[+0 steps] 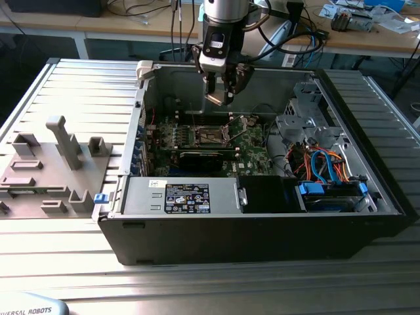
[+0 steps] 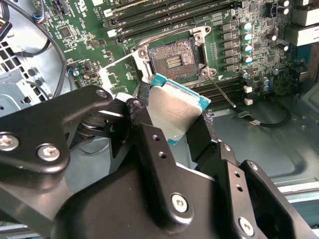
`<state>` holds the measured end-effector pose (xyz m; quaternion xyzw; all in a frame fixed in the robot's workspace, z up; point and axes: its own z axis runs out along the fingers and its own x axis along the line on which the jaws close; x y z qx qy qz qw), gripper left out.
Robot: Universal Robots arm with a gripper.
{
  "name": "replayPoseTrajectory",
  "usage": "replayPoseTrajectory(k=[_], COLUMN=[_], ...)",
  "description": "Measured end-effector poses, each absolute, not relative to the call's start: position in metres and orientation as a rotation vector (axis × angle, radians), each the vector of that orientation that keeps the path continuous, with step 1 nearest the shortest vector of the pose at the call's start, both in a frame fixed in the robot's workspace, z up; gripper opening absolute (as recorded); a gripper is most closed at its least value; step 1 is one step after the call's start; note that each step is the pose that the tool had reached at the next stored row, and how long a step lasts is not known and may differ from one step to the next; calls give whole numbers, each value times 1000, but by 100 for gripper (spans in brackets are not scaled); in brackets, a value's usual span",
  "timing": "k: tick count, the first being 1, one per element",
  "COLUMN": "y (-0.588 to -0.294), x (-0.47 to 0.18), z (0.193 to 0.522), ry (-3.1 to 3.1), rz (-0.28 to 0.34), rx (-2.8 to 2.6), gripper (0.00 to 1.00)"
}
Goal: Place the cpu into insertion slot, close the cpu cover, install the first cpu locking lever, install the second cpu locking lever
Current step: 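Place the cpu into insertion slot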
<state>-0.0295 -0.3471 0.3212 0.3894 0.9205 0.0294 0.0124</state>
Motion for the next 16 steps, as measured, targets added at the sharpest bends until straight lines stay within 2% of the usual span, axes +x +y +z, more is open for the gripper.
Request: replayPoseTrajectory(k=[16], y=[-347], x=[-30], z=[321], ry=[2862], rz=[91], rx=[1229], gripper=[54])
